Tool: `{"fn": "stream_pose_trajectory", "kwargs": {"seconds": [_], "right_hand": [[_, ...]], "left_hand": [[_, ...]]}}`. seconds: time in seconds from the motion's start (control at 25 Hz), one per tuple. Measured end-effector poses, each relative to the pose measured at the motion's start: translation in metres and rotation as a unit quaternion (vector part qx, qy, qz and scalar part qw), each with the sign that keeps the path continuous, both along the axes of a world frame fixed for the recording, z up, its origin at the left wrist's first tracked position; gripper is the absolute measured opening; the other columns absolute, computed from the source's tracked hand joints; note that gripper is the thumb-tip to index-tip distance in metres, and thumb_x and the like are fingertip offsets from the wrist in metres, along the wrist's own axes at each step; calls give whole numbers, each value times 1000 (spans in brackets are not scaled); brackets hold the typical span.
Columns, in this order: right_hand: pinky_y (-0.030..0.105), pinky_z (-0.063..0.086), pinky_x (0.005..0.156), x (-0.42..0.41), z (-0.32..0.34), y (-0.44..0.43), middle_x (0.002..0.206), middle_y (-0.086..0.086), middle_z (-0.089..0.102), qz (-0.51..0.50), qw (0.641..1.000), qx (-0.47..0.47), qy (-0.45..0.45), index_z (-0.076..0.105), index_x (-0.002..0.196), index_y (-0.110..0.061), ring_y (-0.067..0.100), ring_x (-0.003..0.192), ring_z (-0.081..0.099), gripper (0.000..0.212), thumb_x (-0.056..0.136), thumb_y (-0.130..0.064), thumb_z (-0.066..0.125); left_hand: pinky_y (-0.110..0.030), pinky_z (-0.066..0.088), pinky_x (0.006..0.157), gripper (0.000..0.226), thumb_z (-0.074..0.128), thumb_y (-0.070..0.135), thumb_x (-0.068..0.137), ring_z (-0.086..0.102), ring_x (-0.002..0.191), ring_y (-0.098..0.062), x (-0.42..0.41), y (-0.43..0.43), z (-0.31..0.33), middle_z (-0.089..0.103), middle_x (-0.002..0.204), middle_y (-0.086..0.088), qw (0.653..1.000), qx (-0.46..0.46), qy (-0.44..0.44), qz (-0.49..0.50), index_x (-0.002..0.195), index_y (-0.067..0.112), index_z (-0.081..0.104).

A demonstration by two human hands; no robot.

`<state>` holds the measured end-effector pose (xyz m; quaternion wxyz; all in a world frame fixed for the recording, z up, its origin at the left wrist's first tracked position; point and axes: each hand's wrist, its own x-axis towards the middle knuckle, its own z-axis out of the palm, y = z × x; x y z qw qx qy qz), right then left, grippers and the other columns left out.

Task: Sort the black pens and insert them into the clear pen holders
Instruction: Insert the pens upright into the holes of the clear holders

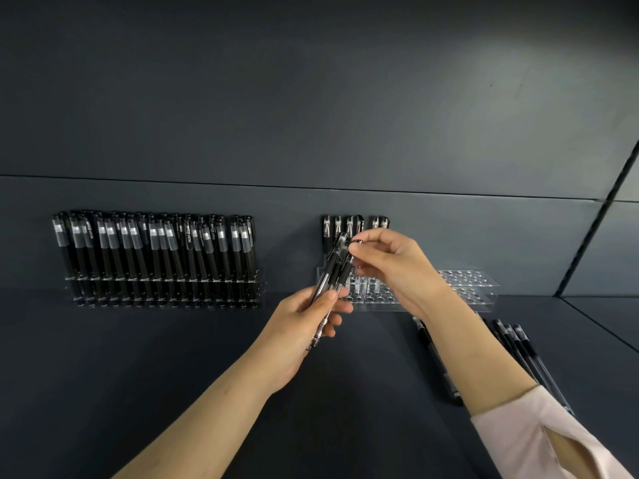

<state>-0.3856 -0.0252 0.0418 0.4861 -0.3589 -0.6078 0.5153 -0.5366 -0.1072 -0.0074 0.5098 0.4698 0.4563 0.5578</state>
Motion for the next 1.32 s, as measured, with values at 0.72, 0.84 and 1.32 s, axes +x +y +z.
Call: {"fn": "stream_pose_trajectory", "kwargs": {"seconds": [0.72,0.84,1.32], "right_hand": [[5,41,66,39,6,15,91,2,68,-380,880,277,-64,63,88,-19,9,76,62,5,90,-14,64],[1,40,68,34,0,20,95,2,67,-363,864,322,-133,68,93,-10,0,75,58,5,91,-12,64],[15,50,76,17,0,10,97,-7,65,-239,915,266,-185,68,113,-20,6,83,60,23,92,-25,63]], "left_hand": [[-18,27,43,20,49,24,101,39,51,-7,-5,7,-1,72,70,2,995,-68,-42,57,109,10,61],[-19,33,49,20,49,22,102,42,59,-9,-4,6,0,76,85,0,997,-50,-45,49,111,9,60],[-19,28,46,24,52,28,99,37,51,-7,-4,3,4,71,75,-2,996,-36,-79,19,113,11,61]]}}
